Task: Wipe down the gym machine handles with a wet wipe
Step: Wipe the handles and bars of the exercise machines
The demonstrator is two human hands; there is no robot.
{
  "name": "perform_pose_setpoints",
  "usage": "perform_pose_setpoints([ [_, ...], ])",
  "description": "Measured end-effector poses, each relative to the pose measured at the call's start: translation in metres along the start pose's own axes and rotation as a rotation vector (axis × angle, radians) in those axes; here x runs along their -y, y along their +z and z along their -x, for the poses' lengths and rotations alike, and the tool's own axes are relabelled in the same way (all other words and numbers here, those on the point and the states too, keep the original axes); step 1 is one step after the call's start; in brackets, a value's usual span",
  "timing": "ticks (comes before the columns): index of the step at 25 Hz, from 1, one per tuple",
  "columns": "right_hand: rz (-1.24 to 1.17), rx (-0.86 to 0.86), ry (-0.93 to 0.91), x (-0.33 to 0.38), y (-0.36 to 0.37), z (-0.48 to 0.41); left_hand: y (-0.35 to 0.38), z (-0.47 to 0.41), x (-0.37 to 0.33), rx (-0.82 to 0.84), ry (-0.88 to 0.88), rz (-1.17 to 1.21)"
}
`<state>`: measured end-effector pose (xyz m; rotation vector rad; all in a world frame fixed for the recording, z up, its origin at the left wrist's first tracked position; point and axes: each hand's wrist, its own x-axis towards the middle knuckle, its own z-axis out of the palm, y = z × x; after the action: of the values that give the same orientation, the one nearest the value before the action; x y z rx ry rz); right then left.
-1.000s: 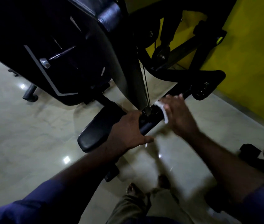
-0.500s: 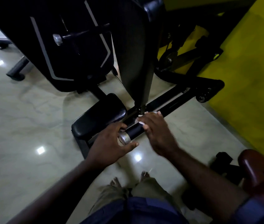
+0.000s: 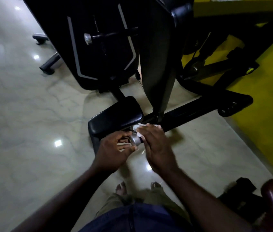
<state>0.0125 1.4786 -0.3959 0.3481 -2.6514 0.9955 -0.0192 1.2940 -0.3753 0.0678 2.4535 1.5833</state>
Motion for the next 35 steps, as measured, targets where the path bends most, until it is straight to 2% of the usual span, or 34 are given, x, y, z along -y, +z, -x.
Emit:
perform_pose_setpoints([
  [2, 0.028, 0.169, -0.159, -0.062, -0.034, -0.007, 0.005, 0.002, -0.008, -0.079, -0.036, -0.023],
  [3, 0.034, 0.181, -0.133, -0.091, -0.051, -0.013, 0.007, 0.003, -0.012, -0.102, -0.075, -0.024],
  [5, 0.077, 0.062, -0.006, -0.121, -0.074, -0.016, 0.012, 0.007, -0.020, -0.133, -0.160, 0.031],
  [7, 0.126, -0.079, 0.057, -0.102, -0.062, -0.010, 0.016, 0.015, -0.025, -0.184, -0.194, 0.073],
  [9, 0.084, -0.087, 0.034, -0.055, -0.034, -0.008, 0.019, 0.023, -0.029, -0.224, -0.219, 0.111],
  [12, 0.000, 0.055, -0.116, -0.011, -0.004, -0.005, 0.016, 0.034, -0.031, -0.274, -0.246, 0.090],
  [16, -0.042, 0.159, -0.284, -0.016, -0.022, -0.032, 0.009, 0.053, -0.028, -0.376, -0.240, 0.049],
  [18, -0.055, 0.302, -0.473, -0.013, -0.033, -0.043, 0.006, 0.062, -0.024, -0.429, -0.248, 0.034],
  [20, 0.081, 0.474, -0.715, -0.010, -0.031, -0.053, 0.004, 0.068, -0.019, -0.449, -0.266, 0.011],
  [21, 0.195, 0.531, -0.778, -0.008, -0.027, -0.058, 0.003, 0.069, -0.015, -0.455, -0.274, 0.011],
  [23, 0.405, 0.571, -0.742, 0.004, -0.017, -0.061, -0.004, 0.067, -0.006, -0.457, -0.282, 0.021],
  [25, 0.567, 0.680, -0.559, 0.027, -0.011, -0.071, -0.012, 0.060, 0.005, -0.427, -0.272, 0.029],
  [27, 0.674, 0.916, -0.332, 0.046, -0.003, -0.098, -0.024, 0.050, 0.016, -0.365, -0.263, 0.054],
  [29, 0.701, 1.195, -0.283, 0.053, 0.005, -0.124, -0.033, 0.042, 0.026, -0.309, -0.234, 0.058],
  [30, 0.710, 1.234, -0.279, 0.053, 0.004, -0.127, -0.037, 0.038, 0.030, -0.293, -0.223, 0.069],
  [31, 0.704, 1.176, -0.258, 0.053, 0.004, -0.124, -0.043, 0.035, 0.037, -0.278, -0.215, 0.103],
  [32, 0.686, 1.024, -0.196, 0.051, 0.003, -0.110, -0.050, 0.033, 0.044, -0.265, -0.211, 0.136],
  [34, 0.661, 0.585, -0.085, 0.052, -0.003, -0.057, -0.062, 0.029, 0.055, -0.226, -0.201, 0.169],
  [35, 0.675, 0.452, -0.132, 0.054, -0.005, -0.034, -0.068, 0.027, 0.059, -0.199, -0.186, 0.171],
])
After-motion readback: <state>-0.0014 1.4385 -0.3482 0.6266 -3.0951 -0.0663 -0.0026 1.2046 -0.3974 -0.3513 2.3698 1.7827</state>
